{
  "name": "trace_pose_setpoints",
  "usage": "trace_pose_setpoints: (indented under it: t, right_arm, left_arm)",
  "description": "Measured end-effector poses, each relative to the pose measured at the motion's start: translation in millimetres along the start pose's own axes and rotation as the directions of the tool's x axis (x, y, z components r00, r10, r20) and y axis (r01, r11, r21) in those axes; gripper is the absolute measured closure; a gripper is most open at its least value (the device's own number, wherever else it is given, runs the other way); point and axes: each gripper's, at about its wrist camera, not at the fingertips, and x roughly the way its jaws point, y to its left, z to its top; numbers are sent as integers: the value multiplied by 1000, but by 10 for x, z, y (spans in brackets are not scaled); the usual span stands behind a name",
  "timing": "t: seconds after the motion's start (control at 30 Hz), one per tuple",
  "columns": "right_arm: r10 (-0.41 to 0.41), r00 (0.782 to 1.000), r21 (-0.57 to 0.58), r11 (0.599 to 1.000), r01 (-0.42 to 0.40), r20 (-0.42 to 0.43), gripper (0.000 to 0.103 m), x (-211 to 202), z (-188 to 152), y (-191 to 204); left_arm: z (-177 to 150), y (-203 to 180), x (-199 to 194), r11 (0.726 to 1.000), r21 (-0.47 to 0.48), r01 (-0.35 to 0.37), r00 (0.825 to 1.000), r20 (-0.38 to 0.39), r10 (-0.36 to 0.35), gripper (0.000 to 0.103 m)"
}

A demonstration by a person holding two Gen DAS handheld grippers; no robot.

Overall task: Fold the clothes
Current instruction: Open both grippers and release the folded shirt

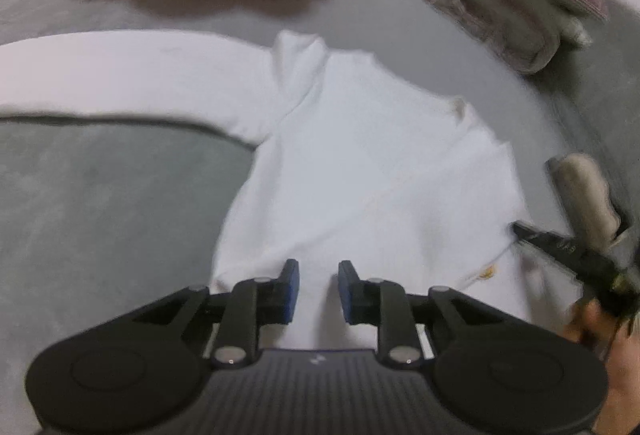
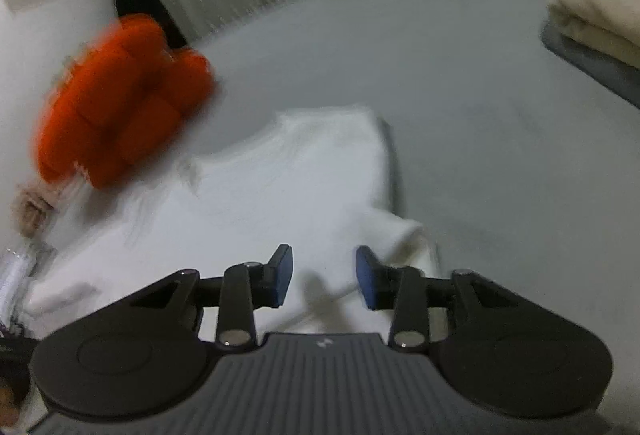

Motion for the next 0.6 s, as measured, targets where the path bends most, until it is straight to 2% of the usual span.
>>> trace_pose_setpoints:
  t: [0.1,0.17,0.2,0.3,0.4,0.47,0.5,0.6]
  right_arm:
    - [-125,992,-101,987,128,35,103,-42,21,30]
    - [-117,992,-147,981,123,53,96,-127,15,148]
    - [-99,993,-175,979,109,65,88,-183,5,233]
    - [42,995,-301,954,-13,89,88,-388,-128,629]
    - [189,982,-372,911,-175,1,87,-435,-351,993]
    - [222,970,-420,875,-241,-94,87,-358,-572,1235]
    - [211,968,-447,858,-251,-138,88,-301,-679,1331]
    - [151,982,-537,823,-186,-108,88,-372,-887,1457]
  left_arm:
    - [46,17,-16,1000,7,-8,1000,-13,8,83]
    - [54,12,-21,1000,15,-16,1000,-13,17,83]
    - [51,7,-19,1000,18,-19,1000,-12,20,83]
    - [33,-12,-29,999,33,-27,1000,-6,28,83]
    - [30,-4,-49,999,30,-27,1000,-4,27,83]
    - [36,16,-60,999,18,-27,1000,3,27,83]
    - [53,43,-81,1000,4,-27,1000,7,27,83]
    - [129,164,-164,998,-53,-35,999,28,37,81]
